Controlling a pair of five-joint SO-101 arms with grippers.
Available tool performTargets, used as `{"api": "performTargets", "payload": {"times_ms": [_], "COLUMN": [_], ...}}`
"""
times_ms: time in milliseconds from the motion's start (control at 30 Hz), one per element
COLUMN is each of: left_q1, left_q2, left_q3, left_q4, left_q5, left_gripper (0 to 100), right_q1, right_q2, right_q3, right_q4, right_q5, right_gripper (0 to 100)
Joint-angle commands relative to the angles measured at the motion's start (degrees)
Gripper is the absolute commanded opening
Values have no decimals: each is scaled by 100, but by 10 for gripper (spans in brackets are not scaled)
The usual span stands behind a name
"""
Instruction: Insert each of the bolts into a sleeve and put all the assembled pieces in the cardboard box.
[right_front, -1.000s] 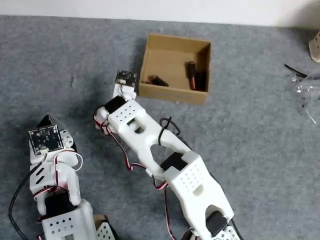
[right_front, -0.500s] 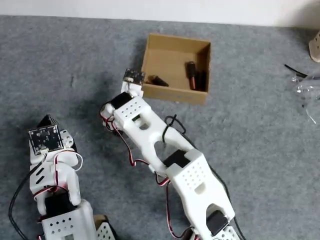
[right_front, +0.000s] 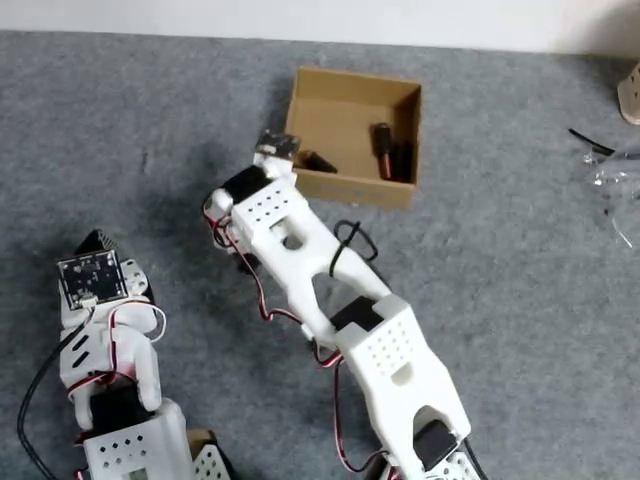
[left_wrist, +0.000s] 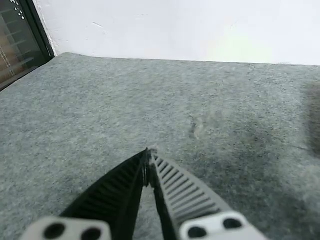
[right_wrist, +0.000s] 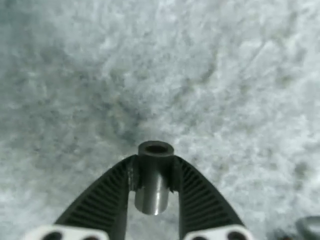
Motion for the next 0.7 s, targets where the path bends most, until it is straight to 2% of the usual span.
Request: {"api": "performTargets", "payload": {"times_ms": [0, 367, 567, 667], "left_q1": [136, 145, 233, 233], "left_q2": [-13, -13, -13, -13], "left_q3": [110, 110, 110, 110], "left_q4": [-114, -123, -123, -123], "left_q5": [35, 35, 35, 35], "left_gripper": [11, 11, 11, 11], "right_q1": [171, 963, 1736, 2132], "right_q2": [-585, -1798, -2510, -2730], "right_q3": [-338, -277, -286, -286], "right_q4": [277, 505, 1156, 1314], "right_q5": [123, 1081, 1266, 1697], "right_gripper": [4, 4, 4, 4]}}
